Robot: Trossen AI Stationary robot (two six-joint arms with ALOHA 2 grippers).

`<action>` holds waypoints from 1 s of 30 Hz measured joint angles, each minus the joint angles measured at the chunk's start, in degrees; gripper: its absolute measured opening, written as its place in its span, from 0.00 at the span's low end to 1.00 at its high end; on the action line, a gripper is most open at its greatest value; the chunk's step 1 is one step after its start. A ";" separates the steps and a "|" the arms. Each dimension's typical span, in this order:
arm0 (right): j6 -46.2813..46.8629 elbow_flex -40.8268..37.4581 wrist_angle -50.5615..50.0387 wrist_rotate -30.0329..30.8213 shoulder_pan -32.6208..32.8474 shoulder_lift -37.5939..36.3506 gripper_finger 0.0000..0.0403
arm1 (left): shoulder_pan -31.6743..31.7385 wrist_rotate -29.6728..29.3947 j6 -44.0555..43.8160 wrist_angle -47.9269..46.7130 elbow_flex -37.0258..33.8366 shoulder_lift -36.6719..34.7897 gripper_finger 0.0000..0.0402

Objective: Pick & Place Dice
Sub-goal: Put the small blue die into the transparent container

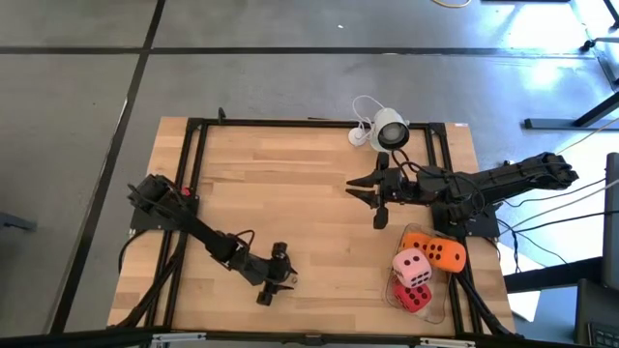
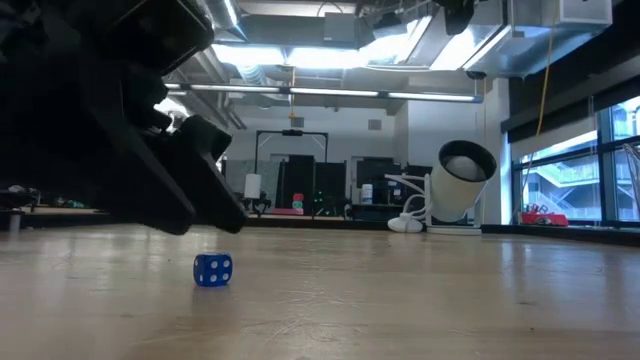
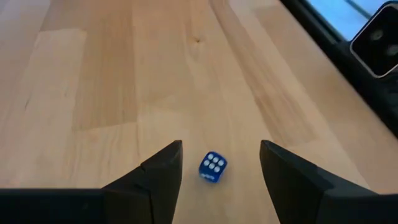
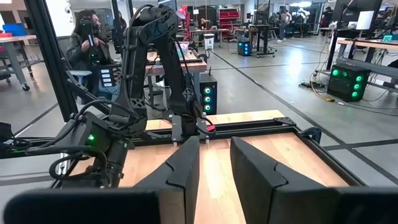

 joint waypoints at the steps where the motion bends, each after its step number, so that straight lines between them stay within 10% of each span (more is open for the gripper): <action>1: 0.00 0.00 0.00 0.00 0.00 0.00 0.23 | 0.00 -0.10 -0.02 -0.41 0.00 0.00 0.51; 30: -0.01 0.00 3.96 0.00 0.00 0.00 0.23 | 0.00 0.61 -1.02 3.07 -0.05 -0.07 0.49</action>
